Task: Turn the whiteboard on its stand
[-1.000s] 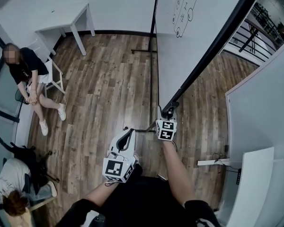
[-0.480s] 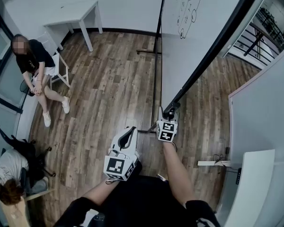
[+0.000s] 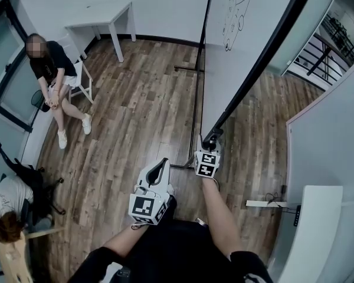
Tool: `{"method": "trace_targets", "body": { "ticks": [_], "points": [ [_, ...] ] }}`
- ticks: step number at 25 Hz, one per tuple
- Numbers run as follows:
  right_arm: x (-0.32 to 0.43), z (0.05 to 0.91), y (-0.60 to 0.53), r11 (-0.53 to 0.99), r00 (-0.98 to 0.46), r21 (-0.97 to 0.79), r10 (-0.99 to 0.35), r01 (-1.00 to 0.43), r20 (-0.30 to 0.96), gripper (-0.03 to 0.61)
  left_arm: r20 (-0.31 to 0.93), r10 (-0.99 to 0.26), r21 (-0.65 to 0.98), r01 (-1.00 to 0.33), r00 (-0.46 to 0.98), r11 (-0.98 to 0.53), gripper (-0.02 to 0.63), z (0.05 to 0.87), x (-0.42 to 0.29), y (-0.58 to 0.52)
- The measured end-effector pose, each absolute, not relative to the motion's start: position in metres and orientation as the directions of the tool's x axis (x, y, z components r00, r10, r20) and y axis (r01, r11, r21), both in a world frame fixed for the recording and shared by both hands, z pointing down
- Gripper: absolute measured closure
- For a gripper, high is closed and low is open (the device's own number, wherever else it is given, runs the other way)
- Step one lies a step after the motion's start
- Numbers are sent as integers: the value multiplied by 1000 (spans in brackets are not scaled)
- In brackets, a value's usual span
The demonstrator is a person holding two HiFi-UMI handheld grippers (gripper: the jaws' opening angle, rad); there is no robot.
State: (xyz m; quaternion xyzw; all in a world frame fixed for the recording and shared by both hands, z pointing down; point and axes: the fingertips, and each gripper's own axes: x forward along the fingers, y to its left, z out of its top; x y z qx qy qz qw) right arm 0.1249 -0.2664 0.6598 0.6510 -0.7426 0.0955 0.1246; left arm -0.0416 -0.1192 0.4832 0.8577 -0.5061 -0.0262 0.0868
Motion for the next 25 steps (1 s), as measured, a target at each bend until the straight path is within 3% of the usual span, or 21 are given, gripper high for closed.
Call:
{"method": "trace_targets", "body": {
  "ticks": [25],
  "points": [
    [87,652,-89,165,-150,21,-936,-986,318,422,51,-882,205,-869,468,-450,597,487,-77,92]
  ]
}}
